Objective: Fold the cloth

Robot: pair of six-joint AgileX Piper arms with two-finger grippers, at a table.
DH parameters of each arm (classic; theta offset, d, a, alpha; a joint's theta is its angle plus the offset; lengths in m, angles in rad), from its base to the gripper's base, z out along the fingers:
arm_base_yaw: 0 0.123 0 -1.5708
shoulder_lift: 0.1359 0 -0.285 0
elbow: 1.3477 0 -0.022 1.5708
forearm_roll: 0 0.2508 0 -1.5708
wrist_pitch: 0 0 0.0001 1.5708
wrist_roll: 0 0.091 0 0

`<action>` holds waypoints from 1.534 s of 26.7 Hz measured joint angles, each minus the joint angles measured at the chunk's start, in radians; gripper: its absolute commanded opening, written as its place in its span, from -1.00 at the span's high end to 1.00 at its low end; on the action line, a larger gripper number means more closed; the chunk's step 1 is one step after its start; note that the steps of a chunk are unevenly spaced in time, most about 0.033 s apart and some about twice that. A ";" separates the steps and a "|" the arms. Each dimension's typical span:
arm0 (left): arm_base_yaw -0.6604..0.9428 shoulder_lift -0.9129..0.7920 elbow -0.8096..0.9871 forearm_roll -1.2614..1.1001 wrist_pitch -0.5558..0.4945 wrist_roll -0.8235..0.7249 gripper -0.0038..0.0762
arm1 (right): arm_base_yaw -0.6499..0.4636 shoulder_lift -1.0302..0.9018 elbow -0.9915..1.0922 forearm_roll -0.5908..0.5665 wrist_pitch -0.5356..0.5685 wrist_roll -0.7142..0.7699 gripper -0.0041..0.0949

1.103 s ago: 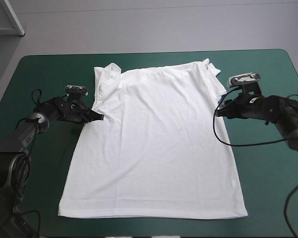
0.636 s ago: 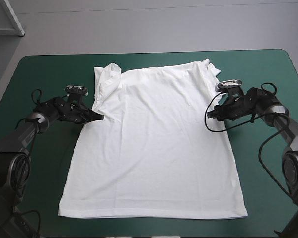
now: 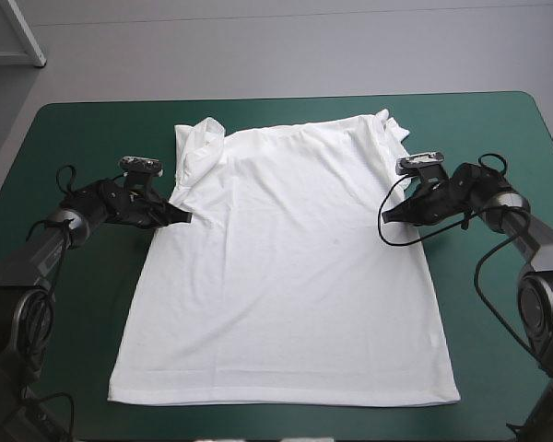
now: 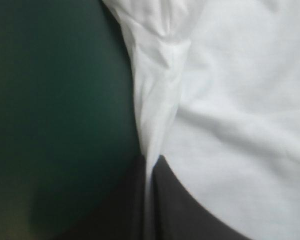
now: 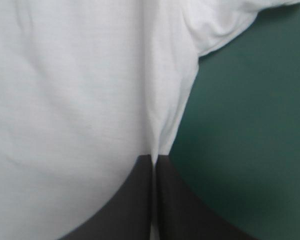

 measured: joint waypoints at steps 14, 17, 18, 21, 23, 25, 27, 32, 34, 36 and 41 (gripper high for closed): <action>0.038 -0.305 -0.346 0.005 0.122 -0.028 0.86 | 0.000 -0.339 -0.361 -0.008 0.037 0.000 0.95; 0.043 -0.348 -0.427 0.005 0.163 -0.029 0.86 | 0.000 -0.394 -0.423 -0.008 0.039 0.000 0.95; 0.043 -0.363 -0.458 0.005 0.176 -0.029 0.86 | 0.000 -0.418 -0.446 -0.008 0.041 0.000 0.95; 0.045 -0.404 -0.551 0.010 0.210 -0.029 0.86 | 0.000 -0.474 -0.491 -0.008 0.044 0.000 0.95; 0.045 -0.428 -0.614 0.023 0.226 -0.029 0.86 | 0.000 -0.508 -0.512 -0.008 0.044 0.000 0.95; 0.045 -0.444 -0.689 0.040 0.249 -0.029 0.86 | 0.000 -0.537 -0.532 -0.008 0.045 0.000 0.95; 0.045 -0.450 -0.736 0.053 0.265 -0.037 0.86 | 0.000 -0.556 -0.543 -0.008 0.047 0.000 0.95; 0.046 -0.448 -0.765 0.078 0.306 -0.069 0.86 | 0.000 -0.559 -0.547 -0.008 0.063 0.000 0.95; 0.046 -0.428 -0.765 0.080 0.325 -0.072 0.86 | 0.000 -0.544 -0.547 -0.008 0.066 0.000 0.95; 0.046 -0.401 -0.765 0.080 0.334 -0.077 0.86 | 0.000 -0.520 -0.547 -0.008 0.061 0.000 0.95; 0.046 -0.290 -0.765 0.080 0.327 -0.093 0.86 | 0.000 -0.413 -0.547 -0.008 0.042 0.000 0.95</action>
